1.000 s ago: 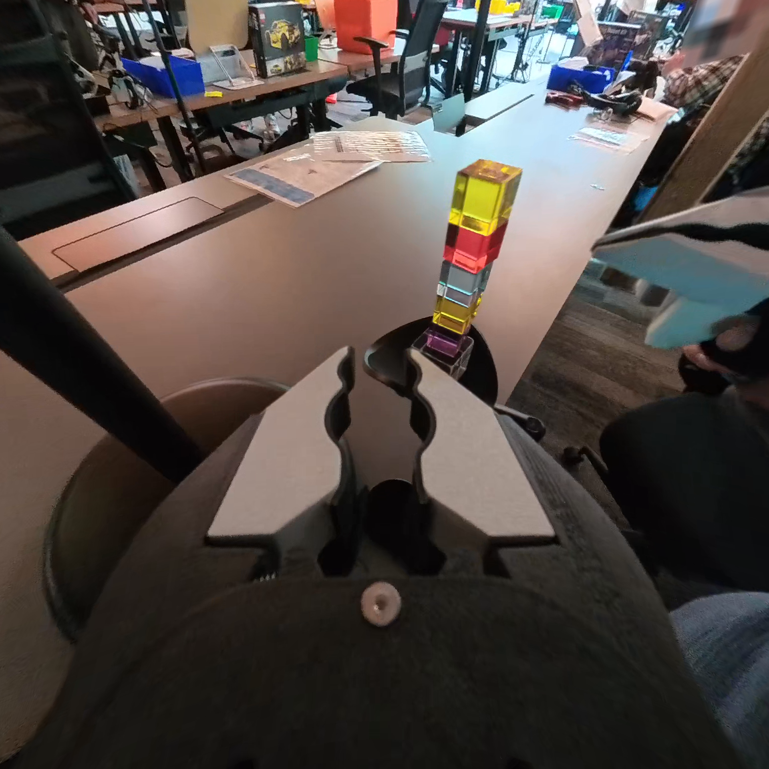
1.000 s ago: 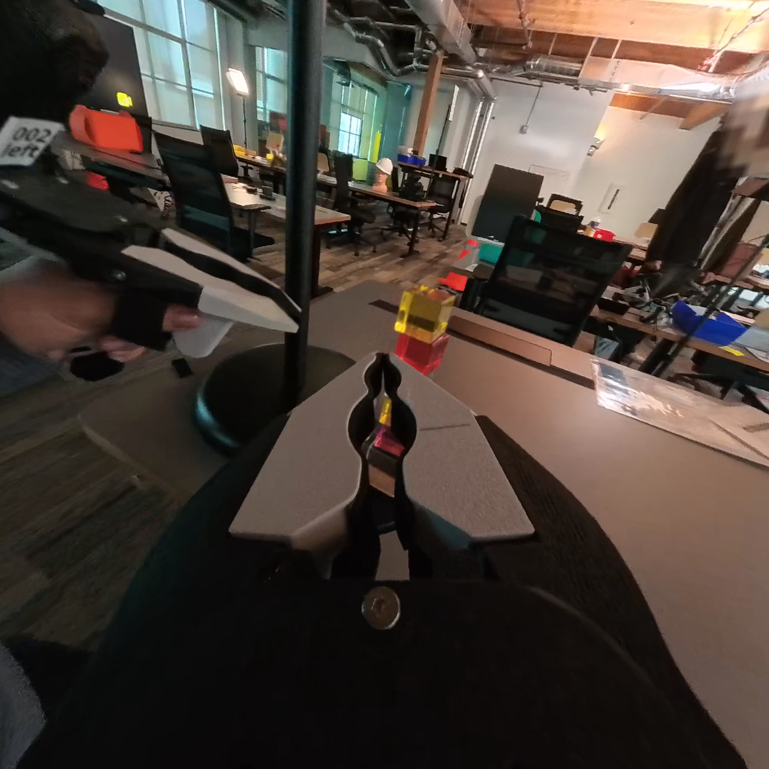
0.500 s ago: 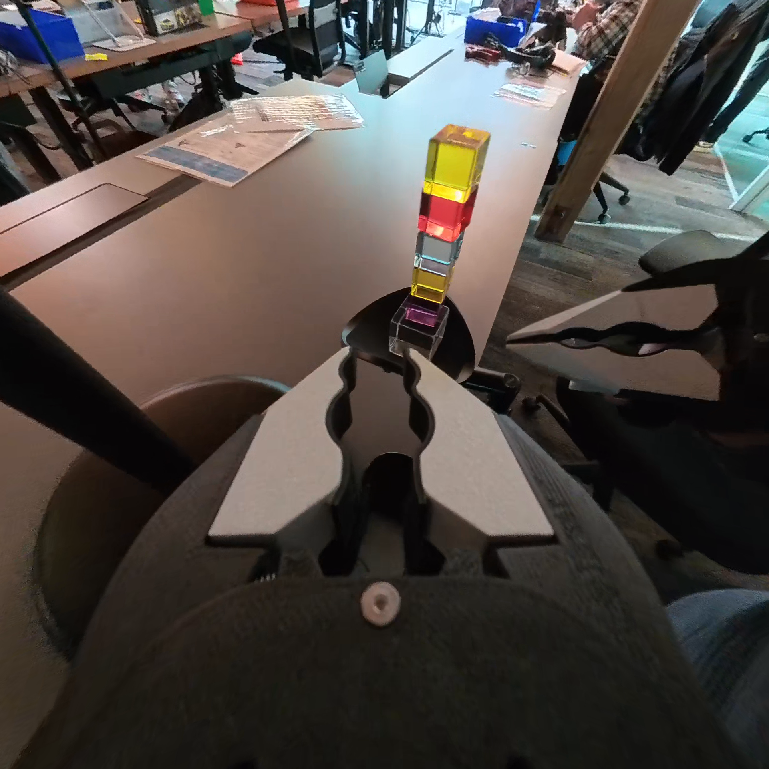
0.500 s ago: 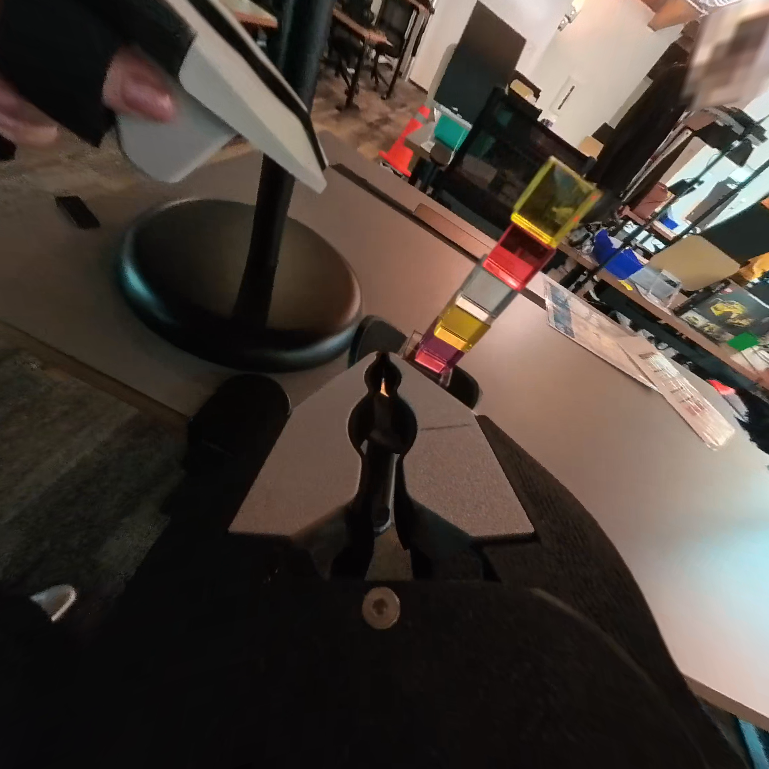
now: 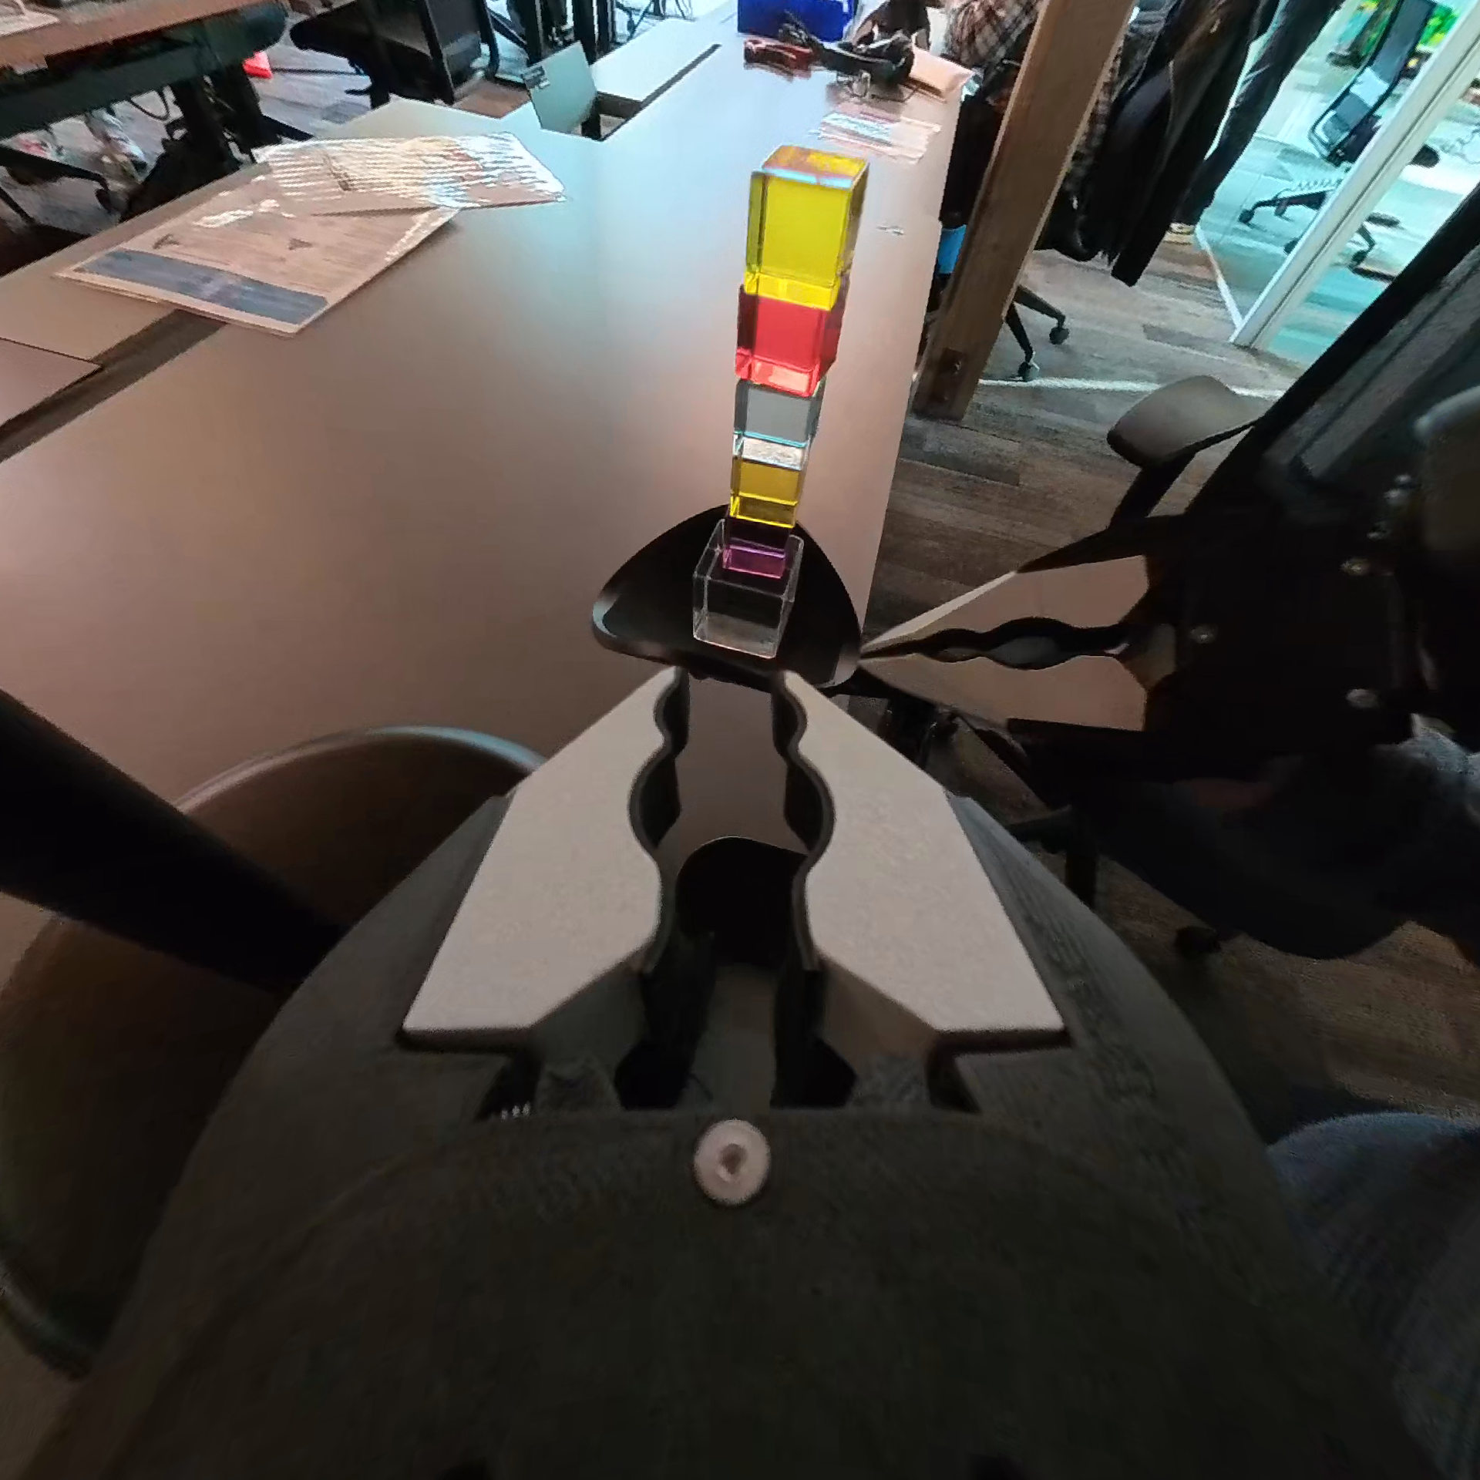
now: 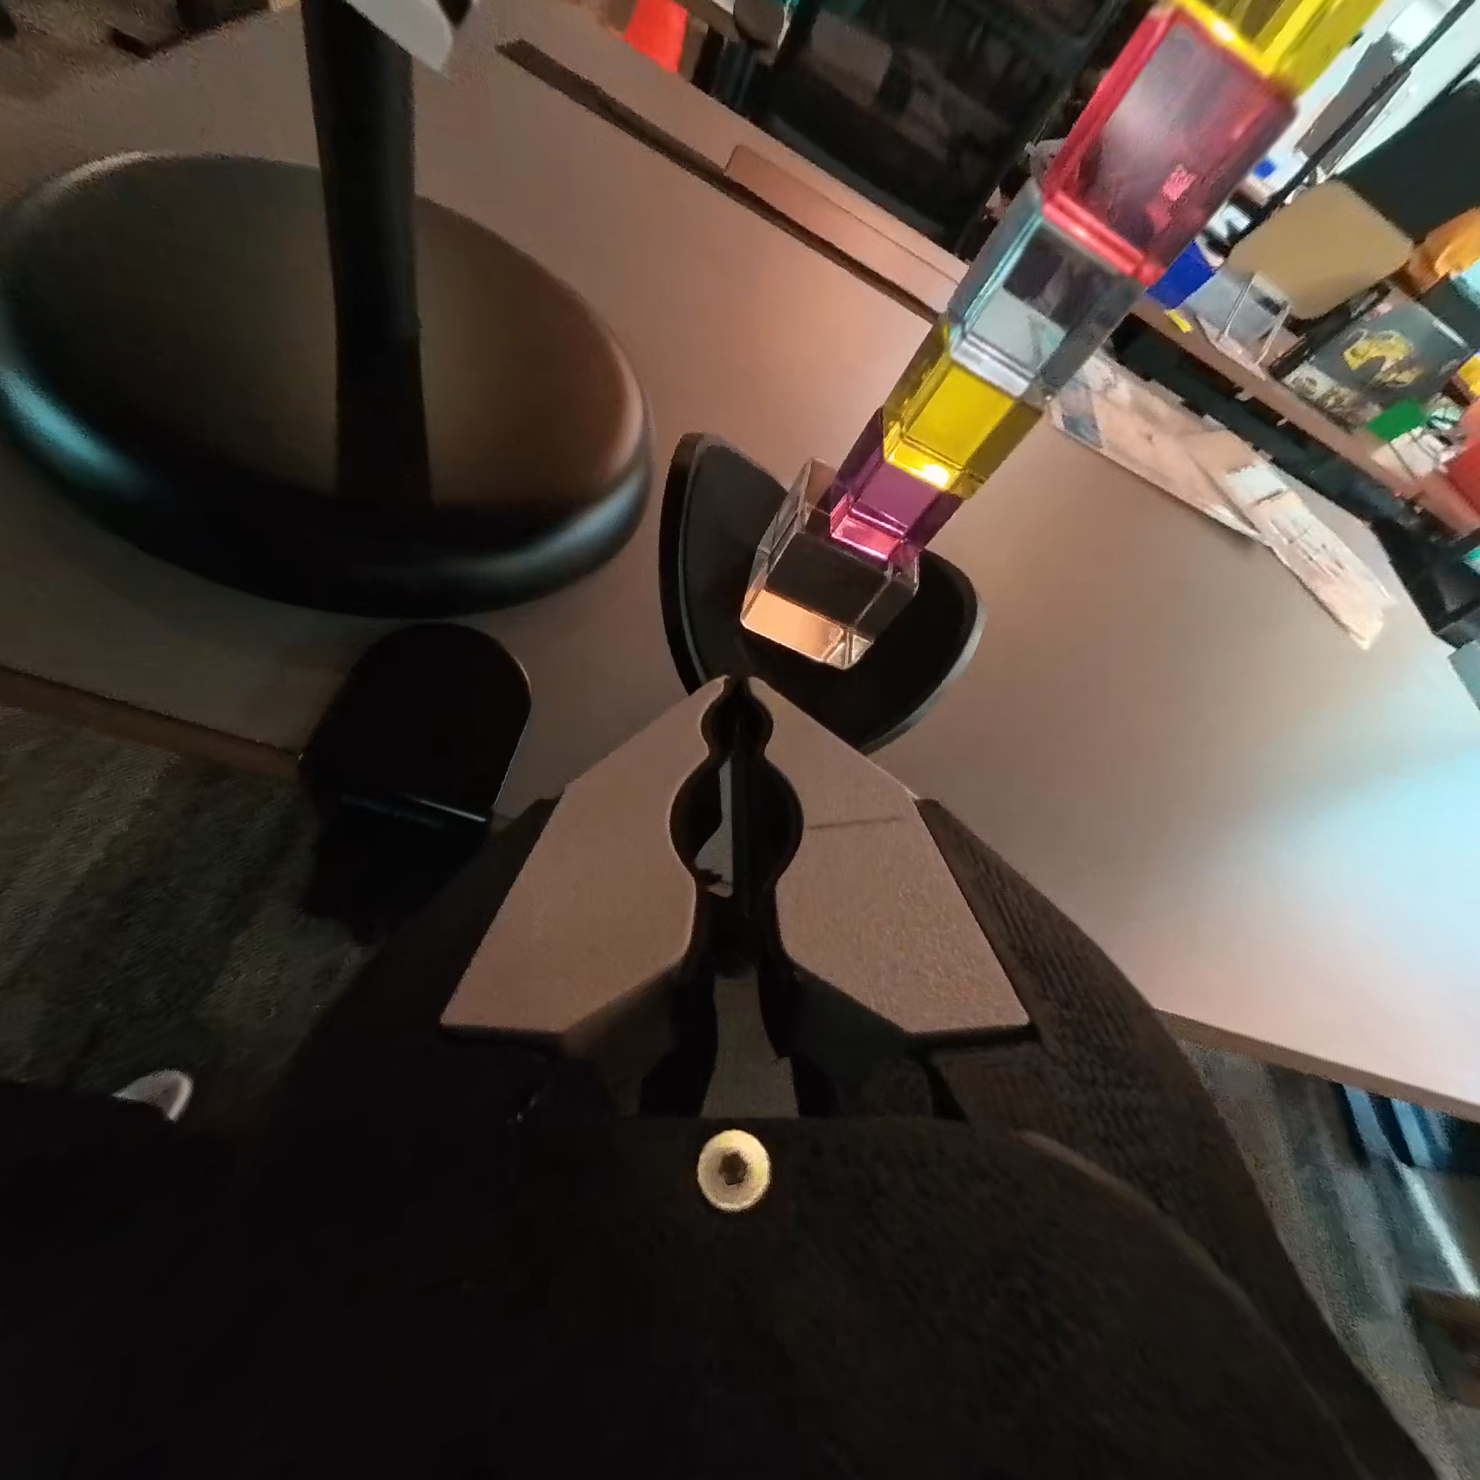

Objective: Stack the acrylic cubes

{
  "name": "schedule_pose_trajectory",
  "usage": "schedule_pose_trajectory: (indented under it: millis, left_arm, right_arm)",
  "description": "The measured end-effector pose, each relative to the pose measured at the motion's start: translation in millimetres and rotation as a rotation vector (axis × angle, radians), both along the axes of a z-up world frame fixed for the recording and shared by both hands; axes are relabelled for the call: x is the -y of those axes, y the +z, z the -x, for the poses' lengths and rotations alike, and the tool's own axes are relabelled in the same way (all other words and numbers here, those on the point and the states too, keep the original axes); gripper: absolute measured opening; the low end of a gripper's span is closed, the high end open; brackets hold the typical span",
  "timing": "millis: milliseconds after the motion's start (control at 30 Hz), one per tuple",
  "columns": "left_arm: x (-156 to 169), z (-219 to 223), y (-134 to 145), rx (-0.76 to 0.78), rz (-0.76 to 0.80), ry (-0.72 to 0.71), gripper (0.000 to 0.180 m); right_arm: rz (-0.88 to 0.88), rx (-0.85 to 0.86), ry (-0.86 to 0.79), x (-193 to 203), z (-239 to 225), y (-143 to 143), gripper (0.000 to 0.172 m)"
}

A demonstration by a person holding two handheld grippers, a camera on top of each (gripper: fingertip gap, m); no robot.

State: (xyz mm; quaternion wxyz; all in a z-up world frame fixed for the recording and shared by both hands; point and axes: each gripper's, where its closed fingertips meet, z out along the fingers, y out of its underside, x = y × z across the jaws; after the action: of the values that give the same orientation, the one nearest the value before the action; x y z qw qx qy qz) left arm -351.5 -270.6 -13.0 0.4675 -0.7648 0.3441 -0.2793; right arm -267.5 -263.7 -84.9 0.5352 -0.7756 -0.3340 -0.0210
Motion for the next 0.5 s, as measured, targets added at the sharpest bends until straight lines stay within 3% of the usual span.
schedule_pose_trajectory:
  millis: [367, 500]
  left_arm:
    - [-5, -5, -4, 0.005, 0.011, -0.032, 0.018]
    - [-14, -1, -7, -0.006, 0.025, 0.014, 0.001]
  right_arm:
    - [0.111, -0.066, -0.011, -33, 7, -12, 0.000]
    - [0.124, -0.064, -0.009, -39, 6, -12, 0.000]
